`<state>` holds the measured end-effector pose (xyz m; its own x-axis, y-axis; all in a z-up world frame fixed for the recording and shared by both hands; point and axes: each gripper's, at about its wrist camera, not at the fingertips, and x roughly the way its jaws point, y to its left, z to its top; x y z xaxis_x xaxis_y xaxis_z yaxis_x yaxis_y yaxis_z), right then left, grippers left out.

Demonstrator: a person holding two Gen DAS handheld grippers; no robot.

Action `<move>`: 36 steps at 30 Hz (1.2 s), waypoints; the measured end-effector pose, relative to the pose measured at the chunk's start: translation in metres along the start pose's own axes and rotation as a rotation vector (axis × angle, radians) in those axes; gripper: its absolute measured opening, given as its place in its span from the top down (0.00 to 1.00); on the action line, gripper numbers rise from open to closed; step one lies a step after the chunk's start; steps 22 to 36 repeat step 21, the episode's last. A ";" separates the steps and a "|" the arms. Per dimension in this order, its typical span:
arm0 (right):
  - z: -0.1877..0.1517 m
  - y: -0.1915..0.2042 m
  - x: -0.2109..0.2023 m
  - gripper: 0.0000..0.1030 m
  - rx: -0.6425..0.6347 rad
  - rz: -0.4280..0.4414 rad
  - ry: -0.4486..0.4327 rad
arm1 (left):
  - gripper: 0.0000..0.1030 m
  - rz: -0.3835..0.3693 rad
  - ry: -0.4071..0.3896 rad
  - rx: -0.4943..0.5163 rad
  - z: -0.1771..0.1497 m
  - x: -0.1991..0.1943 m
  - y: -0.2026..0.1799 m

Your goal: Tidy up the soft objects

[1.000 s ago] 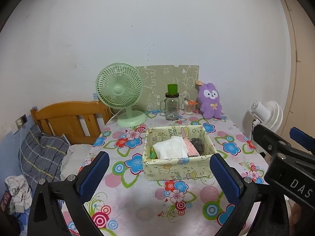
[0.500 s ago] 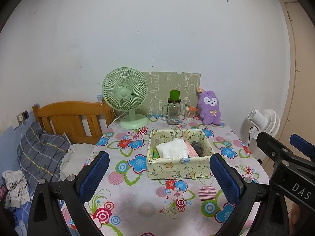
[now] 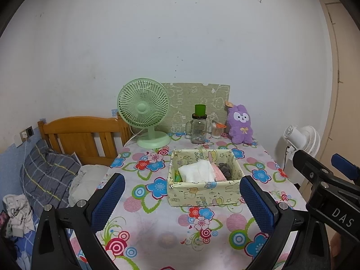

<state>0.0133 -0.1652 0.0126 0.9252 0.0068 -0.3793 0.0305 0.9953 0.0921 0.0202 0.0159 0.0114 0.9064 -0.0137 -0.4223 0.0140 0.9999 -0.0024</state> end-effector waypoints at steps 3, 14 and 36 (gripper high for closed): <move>0.000 0.001 0.001 0.03 -0.002 0.002 0.010 | 0.00 0.006 0.002 0.003 0.000 0.000 -0.001; 0.000 0.000 0.003 0.03 0.003 0.005 0.012 | 0.00 -0.005 0.000 0.001 -0.001 -0.001 0.000; 0.000 0.000 0.002 0.03 0.003 0.004 0.012 | 0.00 -0.005 -0.002 0.002 -0.002 -0.002 0.000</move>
